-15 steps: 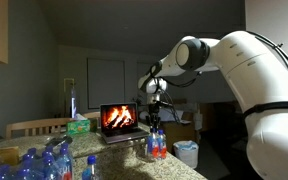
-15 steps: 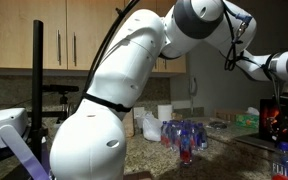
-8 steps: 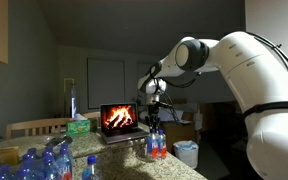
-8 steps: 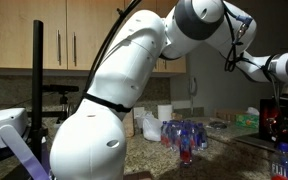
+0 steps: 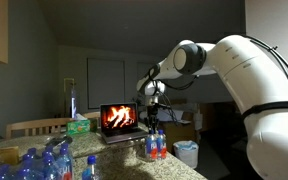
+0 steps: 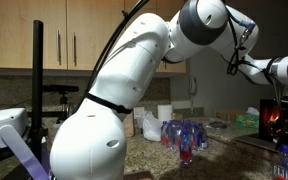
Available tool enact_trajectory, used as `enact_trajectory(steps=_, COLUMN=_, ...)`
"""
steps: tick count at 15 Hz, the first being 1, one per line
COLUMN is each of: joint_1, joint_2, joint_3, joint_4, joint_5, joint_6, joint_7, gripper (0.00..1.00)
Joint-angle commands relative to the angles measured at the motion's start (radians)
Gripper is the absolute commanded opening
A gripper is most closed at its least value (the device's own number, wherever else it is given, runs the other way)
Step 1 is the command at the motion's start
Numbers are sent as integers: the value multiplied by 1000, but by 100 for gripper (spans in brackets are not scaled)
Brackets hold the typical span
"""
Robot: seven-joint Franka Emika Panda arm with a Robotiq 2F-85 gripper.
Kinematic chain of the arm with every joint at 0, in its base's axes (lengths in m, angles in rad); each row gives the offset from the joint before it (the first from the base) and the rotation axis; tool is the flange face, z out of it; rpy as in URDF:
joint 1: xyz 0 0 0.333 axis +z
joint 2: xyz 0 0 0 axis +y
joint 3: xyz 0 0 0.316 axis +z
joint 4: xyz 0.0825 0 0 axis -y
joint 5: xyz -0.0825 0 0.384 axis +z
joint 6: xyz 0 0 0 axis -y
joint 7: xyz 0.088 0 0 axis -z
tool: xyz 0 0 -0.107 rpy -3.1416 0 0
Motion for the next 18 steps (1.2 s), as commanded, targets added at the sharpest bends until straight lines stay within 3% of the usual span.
enact_trajectory(steps=1, joint_1=-3, joint_2=20, joint_3=8, joint_4=32, joint_5=-21, joint_6=-4, joint_7=29, gripper=15)
enact_trajectory(steps=14, joint_1=5, joint_2=28, joint_3=10, joint_4=38, joint_5=-62, joint_6=-7, joint_7=25, gripper=15)
enact_trajectory(steps=18, joint_1=3, joint_2=29, joint_3=11, joint_4=38, joint_5=-60, joint_6=-9, joint_7=24, gripper=20)
